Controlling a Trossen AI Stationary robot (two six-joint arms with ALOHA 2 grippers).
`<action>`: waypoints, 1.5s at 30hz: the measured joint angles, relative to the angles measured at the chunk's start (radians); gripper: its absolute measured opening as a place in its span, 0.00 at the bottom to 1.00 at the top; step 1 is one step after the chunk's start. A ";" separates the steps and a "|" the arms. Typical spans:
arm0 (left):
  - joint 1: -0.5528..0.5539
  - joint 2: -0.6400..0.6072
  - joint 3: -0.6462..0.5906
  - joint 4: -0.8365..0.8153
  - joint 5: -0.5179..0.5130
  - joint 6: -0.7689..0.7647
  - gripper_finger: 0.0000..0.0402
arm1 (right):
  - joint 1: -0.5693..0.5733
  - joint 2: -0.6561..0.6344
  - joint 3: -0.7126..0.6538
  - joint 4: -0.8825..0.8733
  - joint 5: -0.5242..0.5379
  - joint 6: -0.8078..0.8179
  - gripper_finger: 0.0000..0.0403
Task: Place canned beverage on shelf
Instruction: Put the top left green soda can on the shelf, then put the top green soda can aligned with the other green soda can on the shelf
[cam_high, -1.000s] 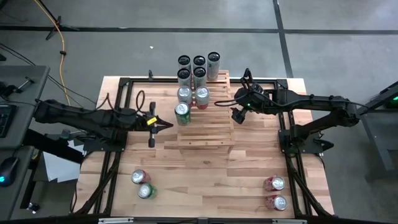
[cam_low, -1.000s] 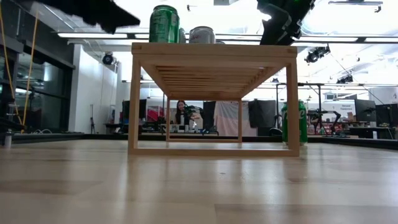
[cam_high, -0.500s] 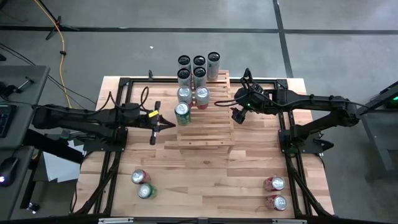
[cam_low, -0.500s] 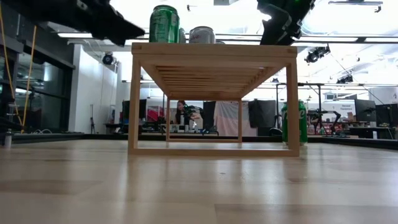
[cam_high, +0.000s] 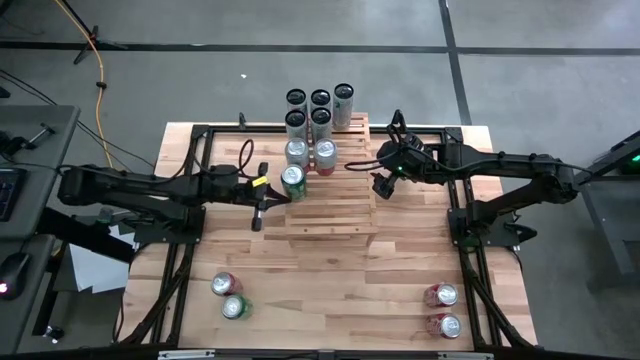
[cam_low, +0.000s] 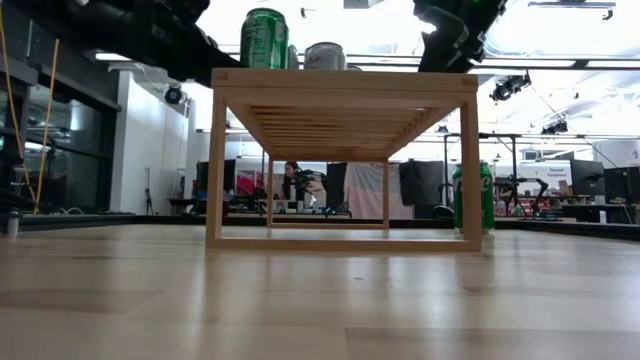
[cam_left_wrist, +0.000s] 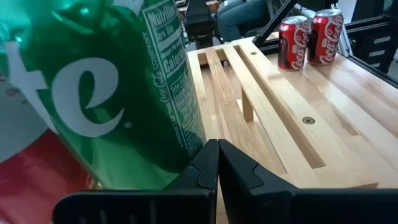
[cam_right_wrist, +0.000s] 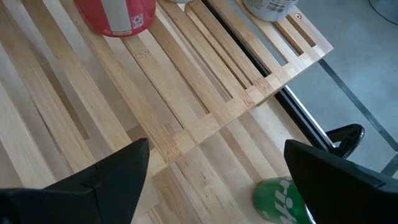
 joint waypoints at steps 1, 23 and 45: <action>0.000 0.006 0.000 0.006 0.000 0.000 0.00 | 0.000 0.000 0.000 0.000 0.000 0.000 0.89; 0.042 0.058 0.000 0.114 -0.044 0.006 0.00 | 0.000 0.000 0.000 0.001 -0.003 0.000 0.89; -0.065 -0.234 0.001 -0.003 -0.105 -0.025 0.00 | -0.062 0.000 -0.004 -0.188 0.227 0.314 0.89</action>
